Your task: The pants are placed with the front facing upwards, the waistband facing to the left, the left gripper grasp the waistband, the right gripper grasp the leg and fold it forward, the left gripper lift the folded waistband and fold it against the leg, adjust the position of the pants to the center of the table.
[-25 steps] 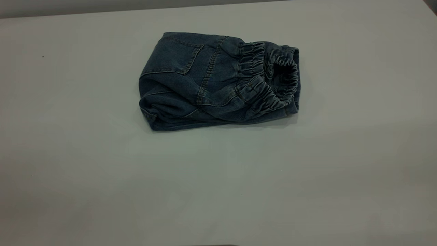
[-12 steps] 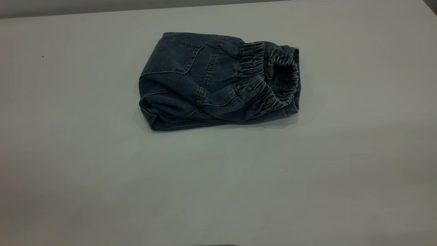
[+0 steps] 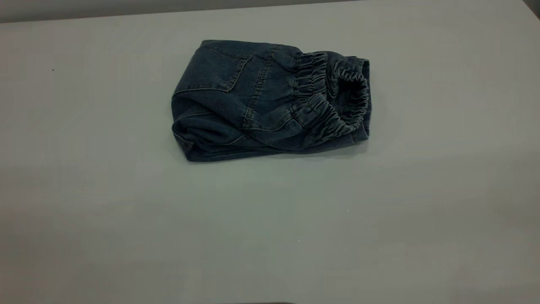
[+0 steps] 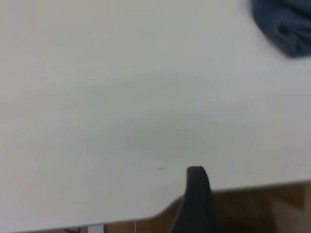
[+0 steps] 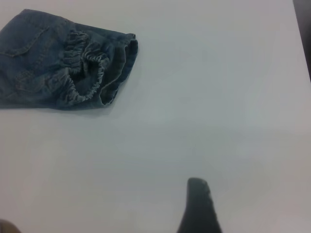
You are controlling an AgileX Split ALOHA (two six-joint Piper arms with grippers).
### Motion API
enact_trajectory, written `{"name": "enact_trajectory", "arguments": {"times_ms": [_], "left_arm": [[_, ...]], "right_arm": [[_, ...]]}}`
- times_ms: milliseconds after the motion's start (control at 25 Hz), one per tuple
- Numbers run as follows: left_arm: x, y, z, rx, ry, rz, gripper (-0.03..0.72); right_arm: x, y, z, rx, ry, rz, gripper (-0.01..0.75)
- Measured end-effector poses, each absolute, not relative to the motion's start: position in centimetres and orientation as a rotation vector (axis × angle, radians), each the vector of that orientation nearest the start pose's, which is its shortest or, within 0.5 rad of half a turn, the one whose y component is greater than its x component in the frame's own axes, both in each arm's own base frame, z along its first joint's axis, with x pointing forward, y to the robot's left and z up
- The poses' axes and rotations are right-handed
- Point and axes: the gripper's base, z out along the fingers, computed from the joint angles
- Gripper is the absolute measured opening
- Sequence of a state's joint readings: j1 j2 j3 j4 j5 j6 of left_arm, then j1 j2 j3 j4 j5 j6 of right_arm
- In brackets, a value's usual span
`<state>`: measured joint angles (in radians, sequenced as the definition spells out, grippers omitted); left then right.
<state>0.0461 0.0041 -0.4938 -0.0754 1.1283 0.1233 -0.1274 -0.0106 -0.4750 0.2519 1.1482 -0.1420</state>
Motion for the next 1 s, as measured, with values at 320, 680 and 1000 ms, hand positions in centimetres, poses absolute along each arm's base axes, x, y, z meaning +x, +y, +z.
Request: {"name": "enact_trajectory", "arguments": {"times_ms": [320, 680, 1000], "left_arm": [[-1.0, -0.7, 27.0, 0.069, 2.099, 0.019, 0.519], [-1.0, -0.7, 27.0, 0.070, 2.099, 0.018, 0.519], [-1.0, -0.7, 27.0, 0.070, 2.099, 0.018, 0.519]], "right_arm": [[-0.6, 2.2, 26.6, -0.038, 2.121, 0.147, 0.438], [-0.6, 2.2, 26.6, -0.039, 2.120, 0.149, 0.438], [-0.7, 0.7, 26.4, 0.119, 2.136, 0.009, 0.438]]}}
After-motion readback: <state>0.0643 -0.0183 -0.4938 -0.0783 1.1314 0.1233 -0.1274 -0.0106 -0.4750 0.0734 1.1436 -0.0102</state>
